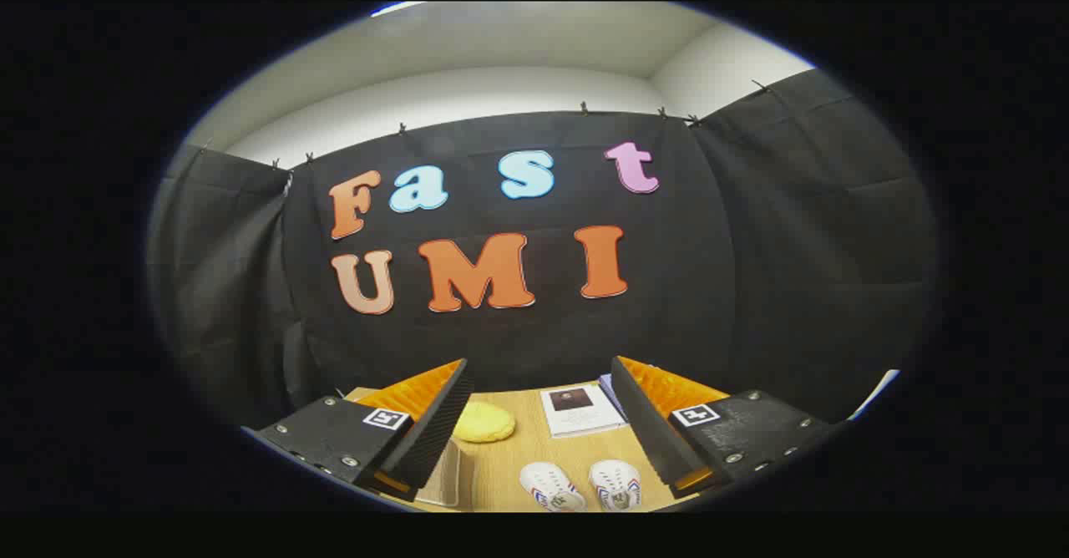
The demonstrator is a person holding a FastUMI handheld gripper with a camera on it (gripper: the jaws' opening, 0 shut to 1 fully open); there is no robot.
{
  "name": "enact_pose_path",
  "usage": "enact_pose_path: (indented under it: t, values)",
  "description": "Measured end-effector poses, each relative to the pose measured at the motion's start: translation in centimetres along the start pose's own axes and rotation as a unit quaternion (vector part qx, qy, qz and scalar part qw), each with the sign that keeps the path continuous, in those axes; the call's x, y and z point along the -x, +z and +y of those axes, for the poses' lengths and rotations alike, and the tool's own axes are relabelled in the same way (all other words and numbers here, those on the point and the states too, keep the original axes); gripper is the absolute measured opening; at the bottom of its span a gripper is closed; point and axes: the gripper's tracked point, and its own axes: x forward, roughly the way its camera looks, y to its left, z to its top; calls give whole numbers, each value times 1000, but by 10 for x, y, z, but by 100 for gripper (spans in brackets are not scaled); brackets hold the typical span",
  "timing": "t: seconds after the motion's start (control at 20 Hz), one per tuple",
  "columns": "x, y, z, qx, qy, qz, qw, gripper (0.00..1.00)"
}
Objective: Open the storage box then place both shoes into the box .Put the left shoe in first, then the right shoe, with the right side of both shoes facing outward in a uniform manner.
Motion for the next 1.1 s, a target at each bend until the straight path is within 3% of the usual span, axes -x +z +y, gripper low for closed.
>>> enact_pose_path:
  t: [0.95,1.1]
  values:
    - [0,-9,-9,-8,5,10,1000,98]
    - [-2,-15,-5,-21,22,14,999,98]
